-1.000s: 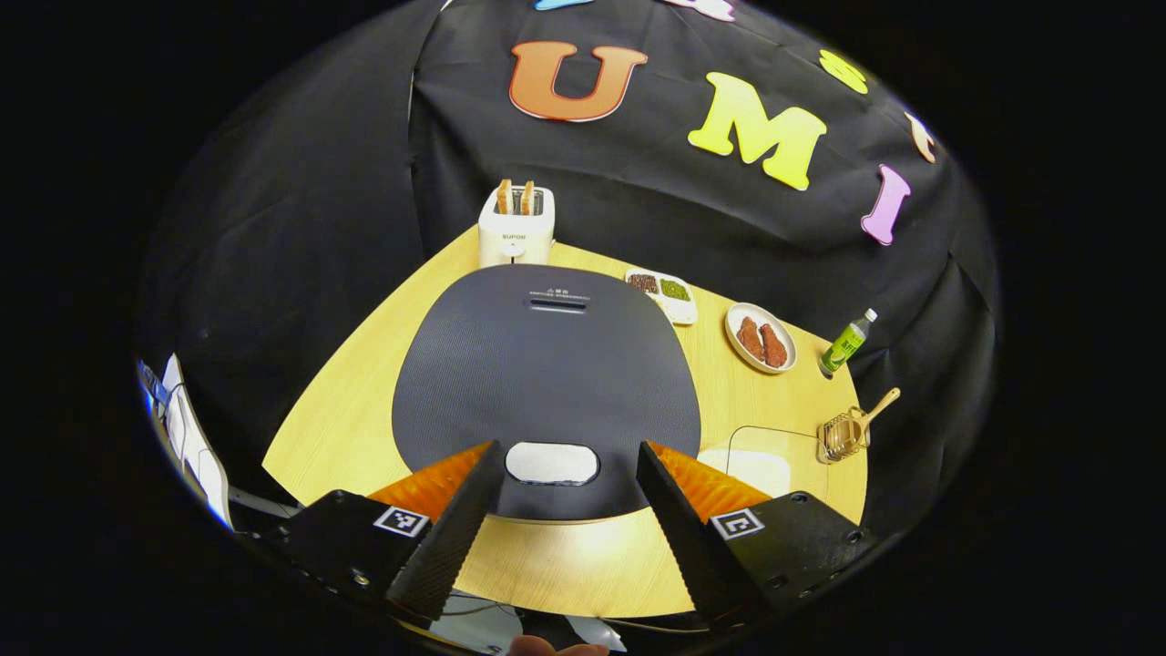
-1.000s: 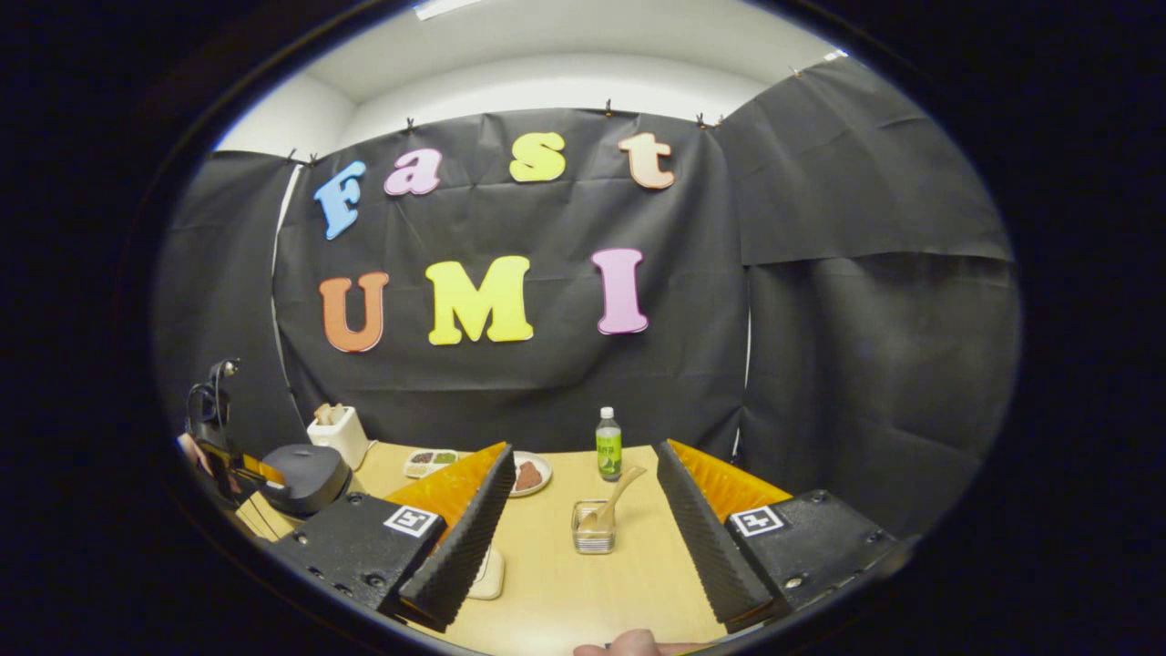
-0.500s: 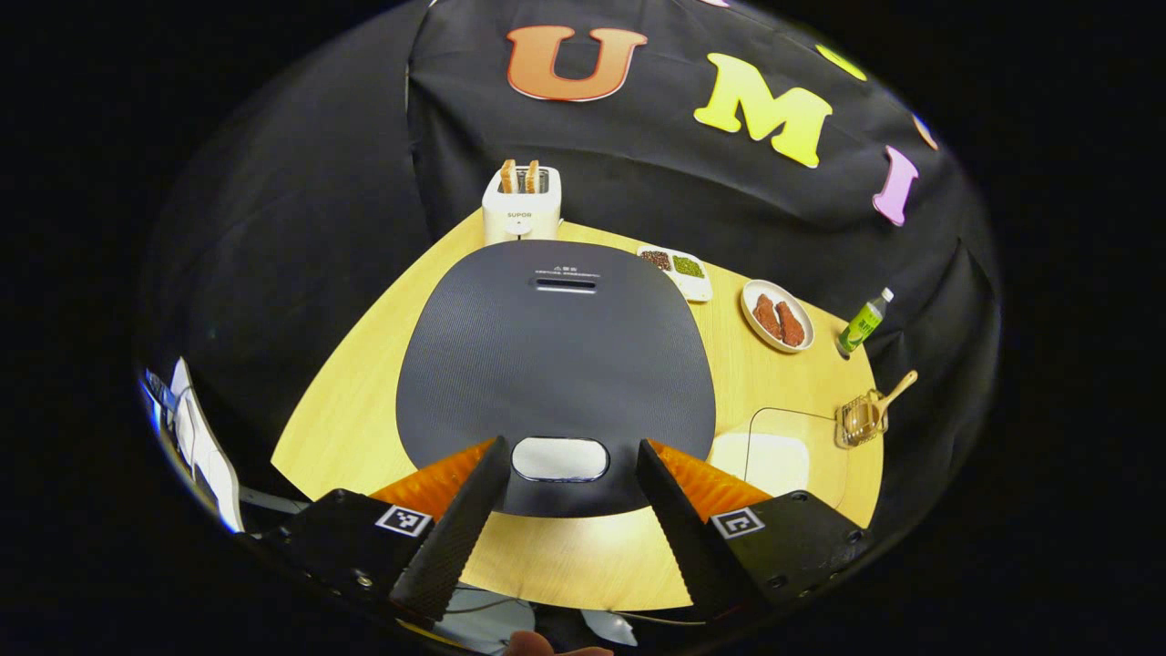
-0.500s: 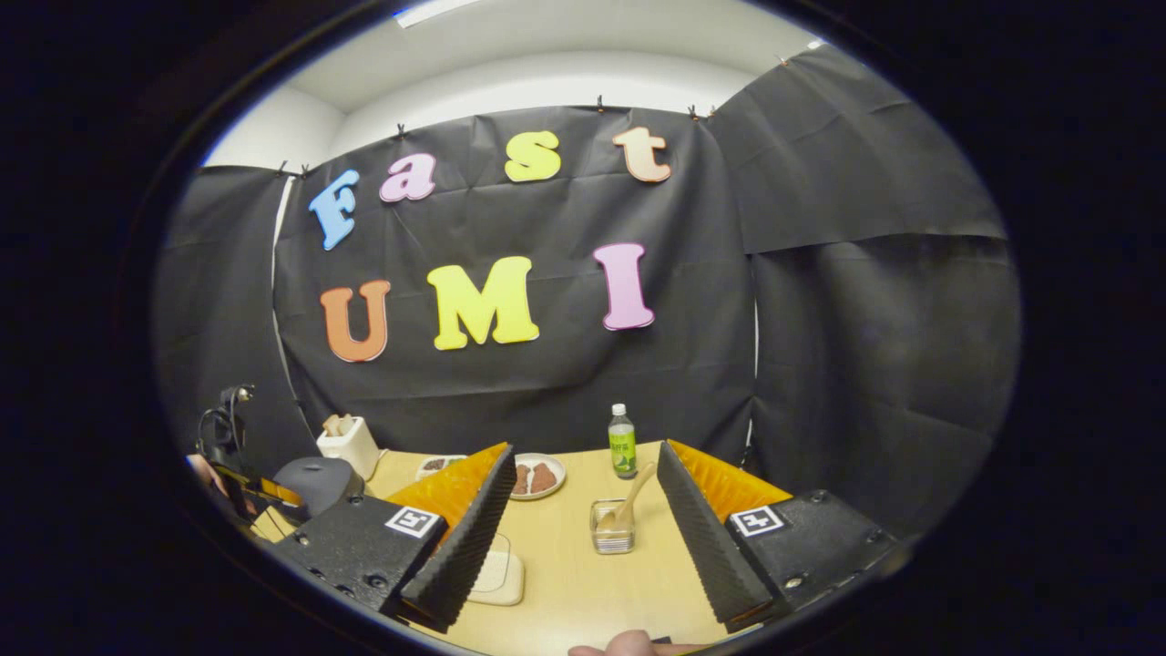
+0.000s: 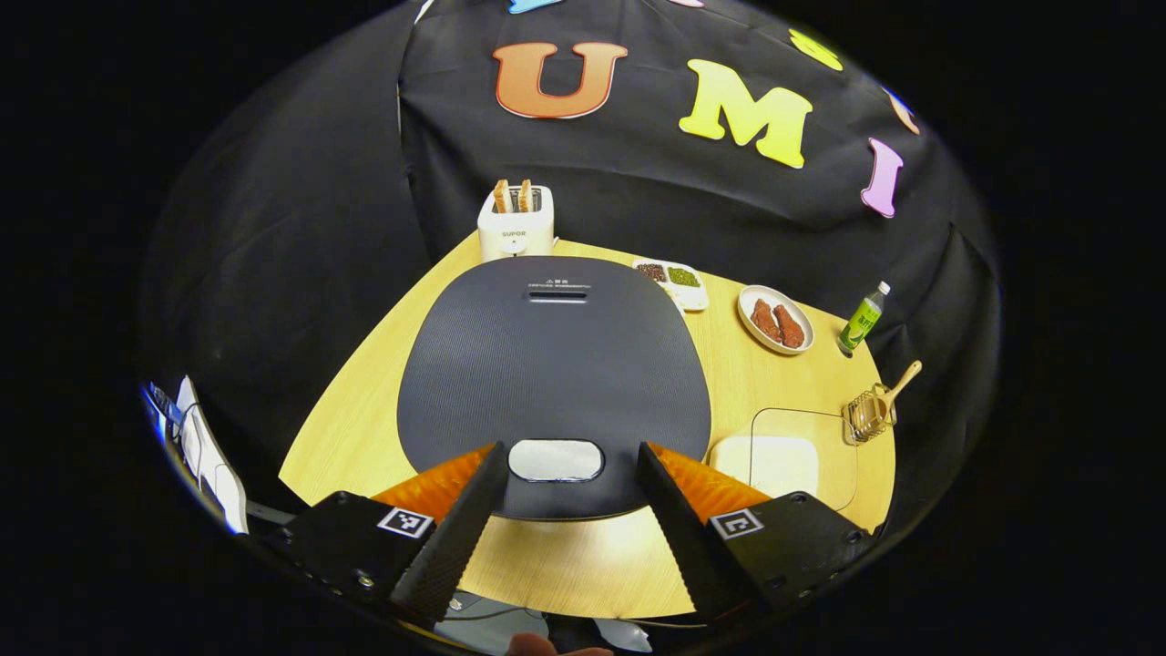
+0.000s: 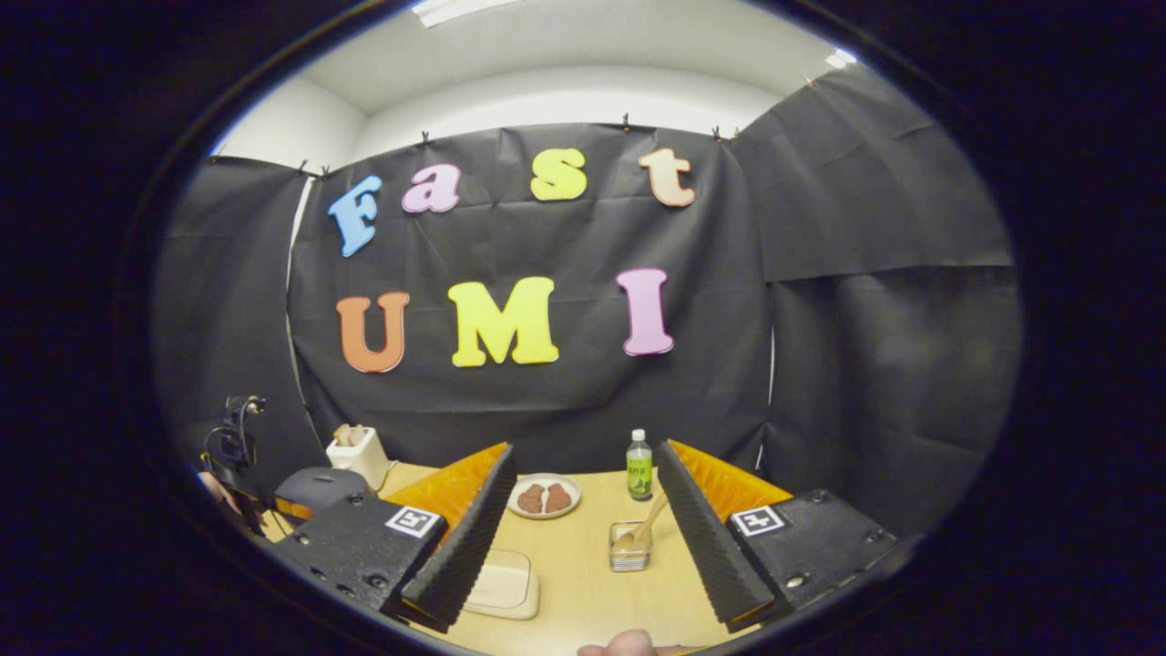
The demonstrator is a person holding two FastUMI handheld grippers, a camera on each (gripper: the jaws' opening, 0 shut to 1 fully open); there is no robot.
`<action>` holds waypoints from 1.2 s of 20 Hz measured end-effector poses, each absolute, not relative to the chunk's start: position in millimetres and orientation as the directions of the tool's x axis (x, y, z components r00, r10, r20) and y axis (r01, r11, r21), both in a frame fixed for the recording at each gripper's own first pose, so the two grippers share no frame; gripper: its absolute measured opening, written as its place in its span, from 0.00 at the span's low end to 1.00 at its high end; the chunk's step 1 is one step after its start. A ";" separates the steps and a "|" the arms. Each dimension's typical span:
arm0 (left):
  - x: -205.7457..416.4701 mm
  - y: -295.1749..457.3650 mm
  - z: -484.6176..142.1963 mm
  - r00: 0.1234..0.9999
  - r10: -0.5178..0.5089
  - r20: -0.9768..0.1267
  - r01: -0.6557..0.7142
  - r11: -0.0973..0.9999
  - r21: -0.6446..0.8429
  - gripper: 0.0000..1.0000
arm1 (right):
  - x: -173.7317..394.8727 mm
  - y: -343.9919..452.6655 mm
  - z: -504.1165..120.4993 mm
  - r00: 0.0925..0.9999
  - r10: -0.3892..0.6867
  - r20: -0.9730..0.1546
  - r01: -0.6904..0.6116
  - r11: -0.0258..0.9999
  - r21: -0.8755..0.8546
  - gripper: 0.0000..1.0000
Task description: Close the left gripper, press the button to open the rice cooker; take a wooden spoon from the chopstick holder with the right hand, scoop a spoonful of rice and pour it into the rice cooker, then put the wooden spoon back into the chopstick holder.
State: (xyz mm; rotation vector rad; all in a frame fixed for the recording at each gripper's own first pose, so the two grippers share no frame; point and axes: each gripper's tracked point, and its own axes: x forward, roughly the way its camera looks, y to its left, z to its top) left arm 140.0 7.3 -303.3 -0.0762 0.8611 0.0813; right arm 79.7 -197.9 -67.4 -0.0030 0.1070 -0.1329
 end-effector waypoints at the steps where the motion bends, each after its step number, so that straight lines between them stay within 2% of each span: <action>1: 139.4 5.2 -294.7 0.665 0.038 -0.746 -0.099 0.994 -0.037 0.95 | 78.6 -191.4 -65.5 0.986 -0.130 -0.102 0.130 0.991 -0.013 1.00; 6: 139.9 -8.5 -199.0 0.828 0.021 -0.560 -0.040 0.999 -0.020 0.95 | 71.6 -157.0 -46.2 0.992 -0.106 -0.067 0.107 0.994 0.000 1.00; 11: 111.9 -44.9 -103.5 0.943 -0.088 -0.320 0.088 0.996 -0.016 0.95 | 48.0 -124.1 -25.6 0.990 -0.140 -0.029 0.141 0.990 0.017 1.00; 17: 58.5 -87.9 -30.6 0.961 -0.245 -0.124 0.243 0.969 -0.030 0.94 | 9.7 -81.7 3.4 0.990 -0.143 0.007 0.144 0.989 -0.037 1.00; 20: 34.2 -91.5 -7.8 0.965 -0.255 -0.061 0.254 0.967 -0.024 0.94 | -8.7 -74.0 19.0 0.987 -0.152 0.046 0.153 0.988 -0.036 0.99; 24: 5.4 -103.2 2.3 0.971 -0.238 -0.034 0.237 0.971 -0.032 0.94 | -29.3 -66.7 21.7 0.991 -0.113 0.075 0.115 0.993 -0.020 1.00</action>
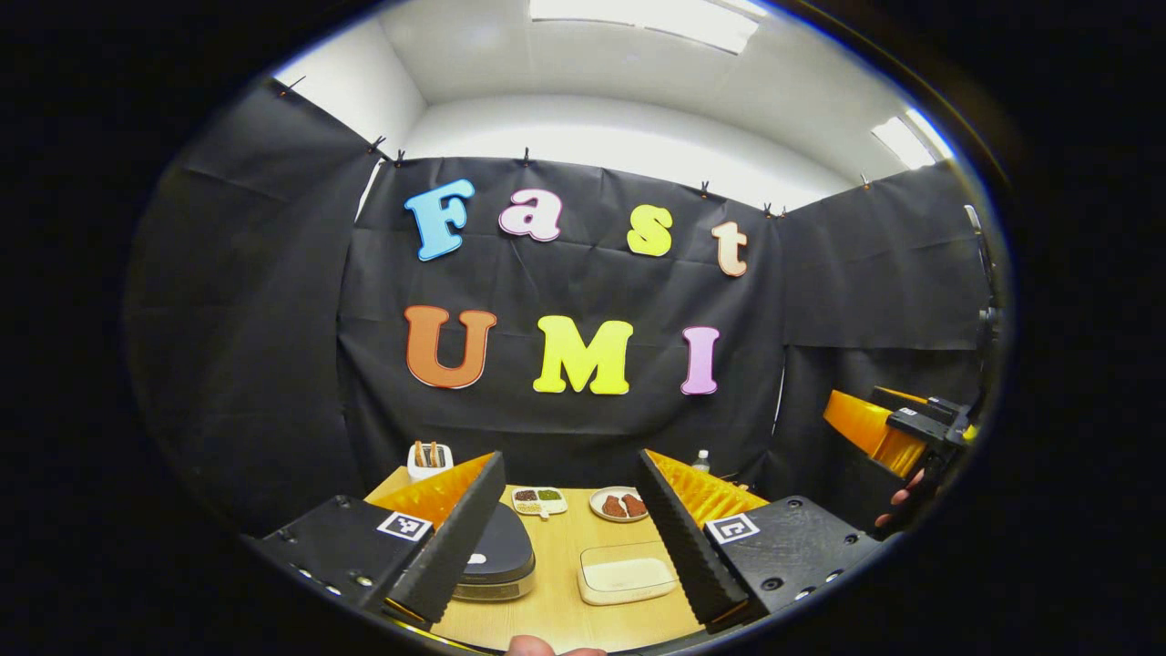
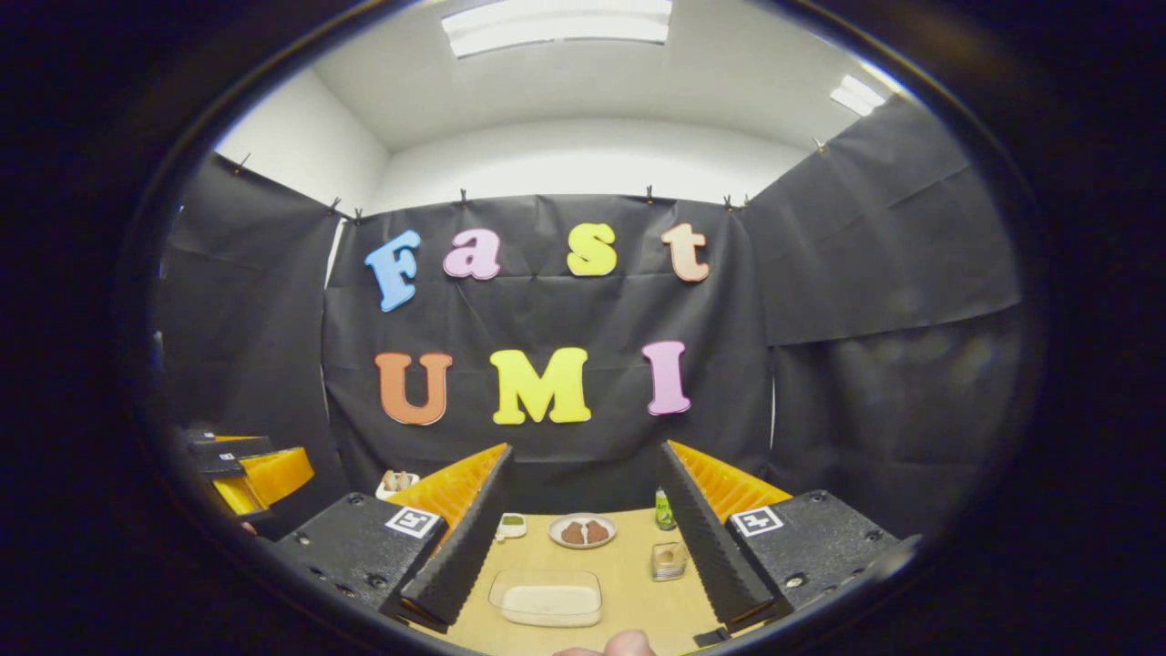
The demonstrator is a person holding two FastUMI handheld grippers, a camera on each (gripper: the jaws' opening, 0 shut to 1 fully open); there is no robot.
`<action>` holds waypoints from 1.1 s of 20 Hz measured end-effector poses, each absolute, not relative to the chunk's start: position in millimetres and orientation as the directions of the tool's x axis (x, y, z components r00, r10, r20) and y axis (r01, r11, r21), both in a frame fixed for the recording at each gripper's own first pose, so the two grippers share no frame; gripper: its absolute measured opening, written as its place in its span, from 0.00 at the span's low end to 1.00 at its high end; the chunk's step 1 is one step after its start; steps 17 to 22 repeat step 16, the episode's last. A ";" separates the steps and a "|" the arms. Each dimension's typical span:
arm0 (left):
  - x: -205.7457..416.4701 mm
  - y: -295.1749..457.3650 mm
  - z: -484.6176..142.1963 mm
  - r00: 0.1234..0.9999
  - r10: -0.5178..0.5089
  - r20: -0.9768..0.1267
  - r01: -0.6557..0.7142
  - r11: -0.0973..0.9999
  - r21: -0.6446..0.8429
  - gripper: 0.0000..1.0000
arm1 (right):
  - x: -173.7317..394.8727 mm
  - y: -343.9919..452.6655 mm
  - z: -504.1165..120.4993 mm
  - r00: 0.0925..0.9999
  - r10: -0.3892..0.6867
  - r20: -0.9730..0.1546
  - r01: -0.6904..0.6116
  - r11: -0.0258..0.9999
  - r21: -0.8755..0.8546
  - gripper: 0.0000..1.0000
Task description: Close the left gripper, press the button to open the rice cooker; take a wooden spoon from the chopstick holder with the right hand, scoop a spoonful of rice and pour it into the rice cooker, then put the wooden spoon back into the chopstick holder.
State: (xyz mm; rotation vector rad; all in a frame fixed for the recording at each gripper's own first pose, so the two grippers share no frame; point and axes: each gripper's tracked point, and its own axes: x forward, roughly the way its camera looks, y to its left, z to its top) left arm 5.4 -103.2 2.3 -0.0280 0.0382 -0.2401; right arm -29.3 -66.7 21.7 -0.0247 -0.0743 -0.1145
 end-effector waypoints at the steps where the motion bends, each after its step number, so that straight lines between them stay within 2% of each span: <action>1: -1.2 -109.0 4.1 0.972 -0.234 -0.030 0.233 0.972 -0.030 0.94 | -34.7 -66.8 19.4 0.993 -0.095 0.074 0.097 0.995 -0.029 1.00; 12: -74.7 -152.5 5.7 0.991 -0.135 -0.024 0.135 0.990 0.033 0.94 | -94.3 -94.2 -14.0 1.000 -0.001 0.009 0.001 1.000 0.001 1.00; 22: -83.6 -165.1 0.1 0.988 -0.149 -0.049 0.151 0.988 0.037 0.94 | -106.5 -103.4 -11.9 1.000 -0.023 0.000 0.023 1.000 0.007 1.00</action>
